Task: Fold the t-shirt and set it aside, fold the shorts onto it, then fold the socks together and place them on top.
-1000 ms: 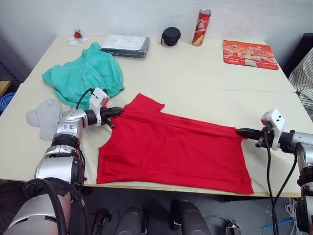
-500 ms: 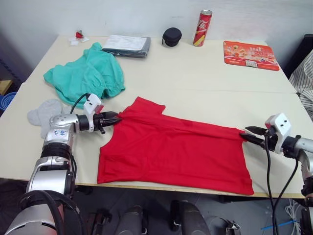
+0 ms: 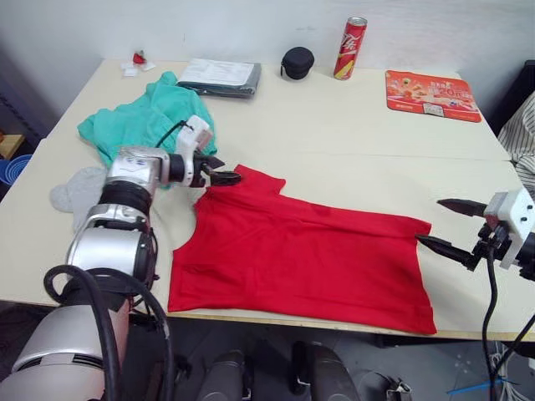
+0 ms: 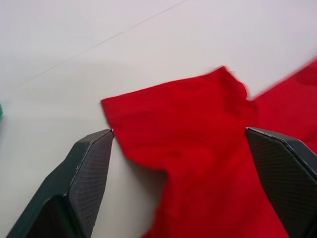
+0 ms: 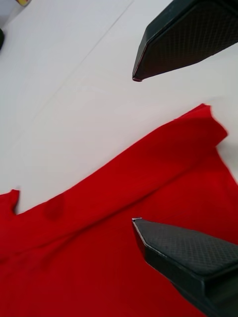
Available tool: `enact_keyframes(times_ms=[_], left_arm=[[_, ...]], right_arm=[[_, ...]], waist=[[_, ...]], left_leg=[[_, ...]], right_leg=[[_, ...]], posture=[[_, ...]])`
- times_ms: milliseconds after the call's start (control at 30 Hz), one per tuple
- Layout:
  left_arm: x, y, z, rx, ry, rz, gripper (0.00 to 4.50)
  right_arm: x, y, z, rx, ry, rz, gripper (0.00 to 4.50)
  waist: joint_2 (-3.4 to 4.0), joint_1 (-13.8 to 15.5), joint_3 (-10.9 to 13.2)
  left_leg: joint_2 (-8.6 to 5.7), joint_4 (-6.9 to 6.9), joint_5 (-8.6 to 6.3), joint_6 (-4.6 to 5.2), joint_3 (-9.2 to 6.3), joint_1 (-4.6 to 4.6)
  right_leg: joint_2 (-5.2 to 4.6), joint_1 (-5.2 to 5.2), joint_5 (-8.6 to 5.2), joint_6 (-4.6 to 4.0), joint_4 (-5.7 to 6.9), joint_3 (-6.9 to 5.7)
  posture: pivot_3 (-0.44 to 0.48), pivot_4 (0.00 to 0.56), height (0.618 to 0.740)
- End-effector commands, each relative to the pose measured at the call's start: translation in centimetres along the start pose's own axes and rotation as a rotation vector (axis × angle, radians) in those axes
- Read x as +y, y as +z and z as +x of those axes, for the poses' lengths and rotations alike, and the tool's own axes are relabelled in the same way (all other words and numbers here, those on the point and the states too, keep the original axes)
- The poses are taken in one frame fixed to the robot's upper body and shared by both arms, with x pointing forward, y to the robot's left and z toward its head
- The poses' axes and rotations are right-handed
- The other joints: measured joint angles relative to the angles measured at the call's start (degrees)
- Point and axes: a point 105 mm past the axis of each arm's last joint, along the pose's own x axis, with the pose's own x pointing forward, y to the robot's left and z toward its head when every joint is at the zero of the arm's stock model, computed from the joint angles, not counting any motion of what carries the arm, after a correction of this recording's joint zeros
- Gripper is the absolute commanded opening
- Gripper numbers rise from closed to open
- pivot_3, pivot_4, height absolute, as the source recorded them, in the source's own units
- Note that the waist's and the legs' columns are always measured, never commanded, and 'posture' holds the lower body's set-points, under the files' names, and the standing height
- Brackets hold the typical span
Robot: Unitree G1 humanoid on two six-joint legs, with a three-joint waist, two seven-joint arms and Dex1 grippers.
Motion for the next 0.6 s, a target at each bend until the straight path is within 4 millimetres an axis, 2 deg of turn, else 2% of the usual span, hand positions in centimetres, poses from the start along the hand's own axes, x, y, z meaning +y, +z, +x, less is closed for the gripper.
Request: enact_keyframes(times_ms=[33, 200, 333, 433, 600], left_arm=[[0.6, 1.3, 0.6, -0.01, 0.11, 0.025, 4.43], [0.8, 0.3, 2.0, 0.022, 0.22, 0.038, 4.43], [0.0, -1.0, 3.2, 0.055, 0.2, 0.009, 4.43], [-0.9, -1.4, 4.0, 0.048, 0.161, -0.007, 3.84], [-0.9, -1.3, 4.3, -0.005, 0.172, -0.014, 2.25]], right_arm=[[0.6, 1.1, -0.2, -0.046, -0.018, 0.005, 4.5], [1.5, 1.6, -0.1, -0.062, -0.03, 0.01, 4.5], [2.5, 1.7, -0.4, -0.065, -0.033, 0.027, 4.5], [3.0, 1.5, -0.6, -0.062, -0.042, 0.042, 4.5], [3.7, 1.4, -0.6, -0.065, -0.048, 0.057, 4.5]], waist=[[-0.06, 0.16, 0.03], [-0.07, 0.33, 0.04], [-0.1, 0.45, 0.05], [-0.12, 0.54, 0.04], [-0.12, 0.51, 0.03]], left_leg=[[0.0, 0.0, 0.0, 0.0, -0.01, 0.0], [-0.03, 0.01, 0.0, -0.01, 0.03, -0.02], [-0.02, 0.0, -0.01, -0.02, 0.01, -0.01], [-0.04, 0.0, -0.01, -0.02, 0.03, -0.01], [-0.05, 0.0, -0.01, -0.02, 0.03, 0.0]], right_leg=[[0.0, 0.0, 0.0, 0.0, -0.01, 0.0], [-0.01, 0.0, 0.0, 0.0, -0.01, 0.01], [0.0, 0.0, 0.0, 0.0, -0.02, 0.0], [0.0, 0.01, 0.0, 0.0, -0.03, 0.0], [0.01, 0.01, 0.0, 0.0, -0.03, 0.0]], posture=[[0.0, 0.15, 0.74], [0.0, 0.15, 0.74], [0.0, 0.15, 0.74], [0.0, 0.15, 0.74], [0.0, 0.15, 0.74]])
